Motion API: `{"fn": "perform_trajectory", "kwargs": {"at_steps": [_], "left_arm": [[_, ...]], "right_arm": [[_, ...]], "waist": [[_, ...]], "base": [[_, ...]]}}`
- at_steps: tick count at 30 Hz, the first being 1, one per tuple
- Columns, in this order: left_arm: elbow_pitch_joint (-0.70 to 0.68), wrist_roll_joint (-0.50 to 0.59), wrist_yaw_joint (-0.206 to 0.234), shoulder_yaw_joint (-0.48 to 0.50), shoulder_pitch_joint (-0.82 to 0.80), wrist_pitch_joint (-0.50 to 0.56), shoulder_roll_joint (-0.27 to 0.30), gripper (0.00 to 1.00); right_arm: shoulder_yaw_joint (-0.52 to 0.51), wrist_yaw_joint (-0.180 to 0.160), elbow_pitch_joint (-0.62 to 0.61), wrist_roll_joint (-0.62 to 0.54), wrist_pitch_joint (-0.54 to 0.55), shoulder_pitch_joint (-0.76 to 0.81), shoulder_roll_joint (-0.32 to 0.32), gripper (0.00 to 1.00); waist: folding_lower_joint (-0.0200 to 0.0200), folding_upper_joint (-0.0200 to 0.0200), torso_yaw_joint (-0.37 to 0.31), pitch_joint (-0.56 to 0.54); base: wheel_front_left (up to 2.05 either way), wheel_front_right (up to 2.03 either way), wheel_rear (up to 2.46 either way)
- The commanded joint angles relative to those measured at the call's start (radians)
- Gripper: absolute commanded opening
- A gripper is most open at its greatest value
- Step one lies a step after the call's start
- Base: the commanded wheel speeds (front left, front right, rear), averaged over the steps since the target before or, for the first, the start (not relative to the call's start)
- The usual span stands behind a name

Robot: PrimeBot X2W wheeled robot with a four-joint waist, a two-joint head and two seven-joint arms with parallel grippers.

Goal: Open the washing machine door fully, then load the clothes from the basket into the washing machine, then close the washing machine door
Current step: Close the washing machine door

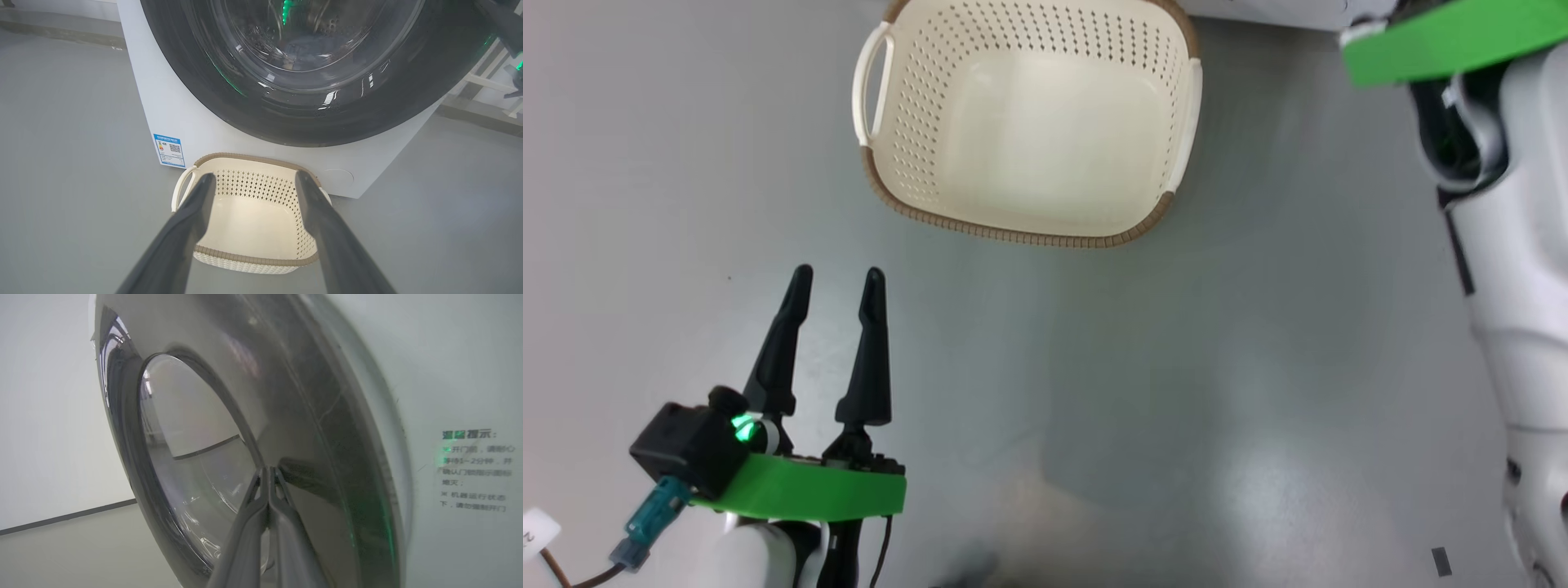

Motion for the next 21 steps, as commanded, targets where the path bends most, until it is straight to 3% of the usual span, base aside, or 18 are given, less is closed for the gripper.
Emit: {"fn": "perform_trajectory", "kwargs": {"at_steps": [1,13,21], "left_arm": [[-0.016,-0.005,-0.002,0.027,-0.010,-0.006,0.018,1.00],[-0.005,-0.010,-0.014,0.014,-0.055,-0.006,0.018,1.00],[0.004,-0.011,-0.015,0.022,-0.066,-0.006,0.018,1.00]], "right_arm": [[0.001,0.001,-0.013,0.007,-0.005,-0.029,0.018,0.00],[-0.003,0.001,0.047,0.016,-0.005,-0.214,0.018,0.00],[0.017,0.001,0.047,0.027,-0.005,-0.194,0.021,0.00]], "waist": [[-0.0001,-0.0001,-0.003,0.022],[-0.0001,-0.0001,-0.015,0.077],[-0.0001,-0.0001,-0.038,0.066]], "base": [[0.00,0.00,0.00],[0.00,0.00,0.00],[0.00,0.00,0.00]]}}
